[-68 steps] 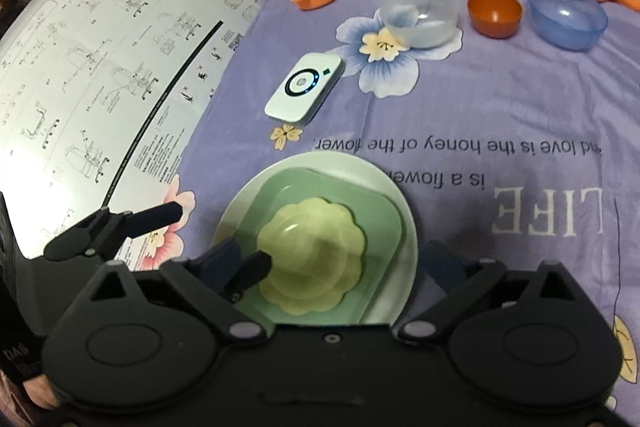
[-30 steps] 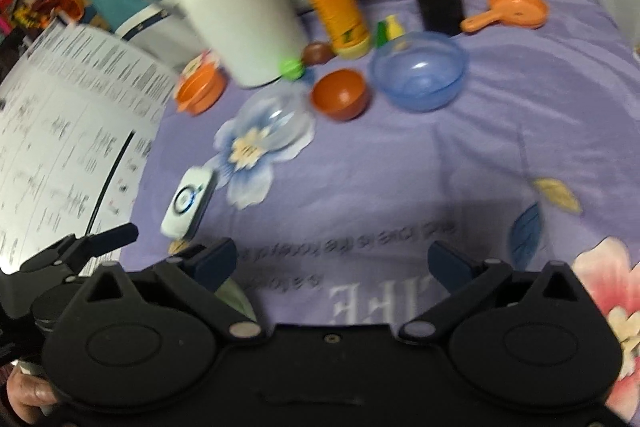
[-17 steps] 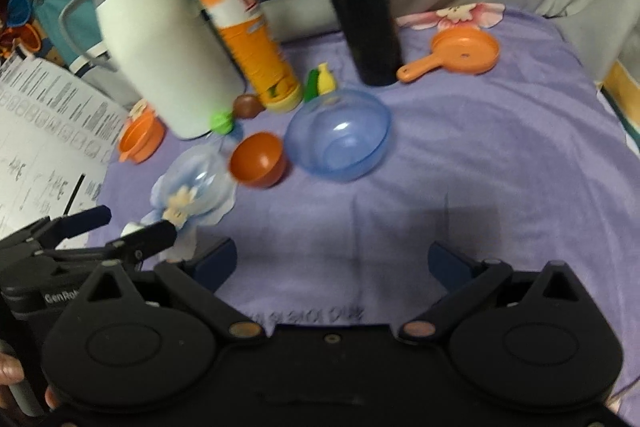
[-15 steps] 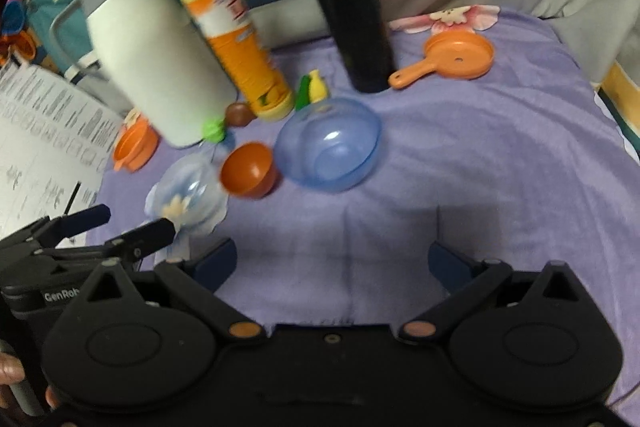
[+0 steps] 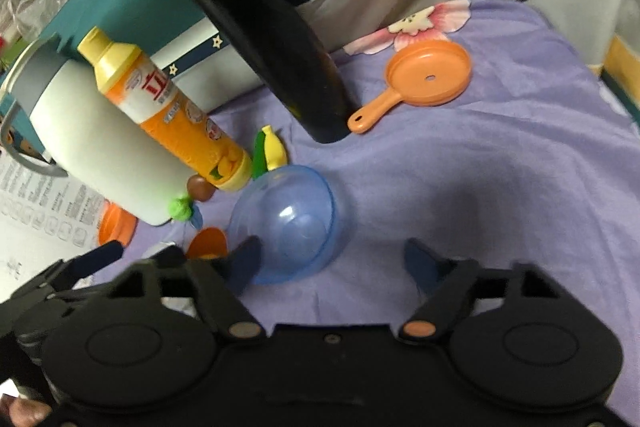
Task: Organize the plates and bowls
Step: 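Reach the right gripper to the blue plastic bowl rim and grasp it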
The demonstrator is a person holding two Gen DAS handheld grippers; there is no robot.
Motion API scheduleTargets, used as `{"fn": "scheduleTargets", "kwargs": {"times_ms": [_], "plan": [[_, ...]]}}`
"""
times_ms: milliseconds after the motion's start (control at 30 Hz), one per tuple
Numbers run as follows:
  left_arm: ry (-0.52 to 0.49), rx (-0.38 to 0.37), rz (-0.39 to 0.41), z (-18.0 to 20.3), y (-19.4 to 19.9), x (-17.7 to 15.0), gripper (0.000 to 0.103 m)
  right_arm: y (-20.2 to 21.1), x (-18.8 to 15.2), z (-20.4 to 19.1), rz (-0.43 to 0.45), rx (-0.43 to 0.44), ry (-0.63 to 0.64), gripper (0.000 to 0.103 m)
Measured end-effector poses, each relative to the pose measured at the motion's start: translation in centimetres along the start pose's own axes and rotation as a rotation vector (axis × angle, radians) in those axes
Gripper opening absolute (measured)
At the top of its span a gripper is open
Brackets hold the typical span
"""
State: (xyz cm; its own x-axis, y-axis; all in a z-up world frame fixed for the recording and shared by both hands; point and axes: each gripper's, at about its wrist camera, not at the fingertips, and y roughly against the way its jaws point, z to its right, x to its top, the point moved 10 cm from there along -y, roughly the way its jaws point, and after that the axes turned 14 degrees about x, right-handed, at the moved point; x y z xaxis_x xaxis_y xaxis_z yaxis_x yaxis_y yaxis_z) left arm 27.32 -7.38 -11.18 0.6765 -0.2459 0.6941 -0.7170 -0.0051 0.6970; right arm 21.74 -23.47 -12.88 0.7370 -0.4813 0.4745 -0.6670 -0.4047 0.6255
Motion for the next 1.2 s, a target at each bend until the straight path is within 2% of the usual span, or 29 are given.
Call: {"fn": "scheduleTargets", "kwargs": {"times_ms": [33, 133, 233, 333, 500, 533, 700, 1000, 1200], "plan": [[-0.011, 0.001, 0.000, 0.5, -0.4, 0.2, 0.094, -0.5, 0.1, 0.0, -0.005, 0.011, -0.007, 0.054], [-0.034, 0.001, -0.002, 1.6, -1.3, 0.6, 0.085, -1.9, 0.4, 0.3, -0.017, 0.015, 0.000, 0.037], [-0.054, -0.025, -0.009, 2.7, -1.9, 0.7, 0.075, -2.8, 0.5, 0.5, -0.032, 0.023, -0.002, 0.028], [-0.084, -0.030, -0.032, 3.8, -3.0, 0.4, 0.068, -3.7, 0.5, 0.8, -0.039, 0.024, 0.001, 0.024], [-0.108, -0.050, -0.082, 5.0, -4.4, -0.3, 0.040, -4.2, 0.6, 1.5, -0.037, 0.021, -0.001, 0.013], [-0.115, -0.052, -0.086, 5.3, -4.5, -0.4, 0.038, -4.3, 0.6, 1.6, -0.034, 0.025, -0.001, 0.011], [-0.139, -0.050, -0.088, 6.0, -4.8, -0.7, 0.028, -4.6, 0.6, 1.8, -0.033, 0.039, -0.005, 0.011], [-0.128, -0.039, -0.102, 5.9, -4.7, -0.7, 0.023, -4.1, 0.5, 1.9, -0.015, 0.031, -0.009, 0.011], [-0.130, -0.040, -0.113, 5.9, -3.1, -1.4, 0.022, -2.9, 0.1, 1.8, -0.014, 0.029, -0.021, 0.011]]}}
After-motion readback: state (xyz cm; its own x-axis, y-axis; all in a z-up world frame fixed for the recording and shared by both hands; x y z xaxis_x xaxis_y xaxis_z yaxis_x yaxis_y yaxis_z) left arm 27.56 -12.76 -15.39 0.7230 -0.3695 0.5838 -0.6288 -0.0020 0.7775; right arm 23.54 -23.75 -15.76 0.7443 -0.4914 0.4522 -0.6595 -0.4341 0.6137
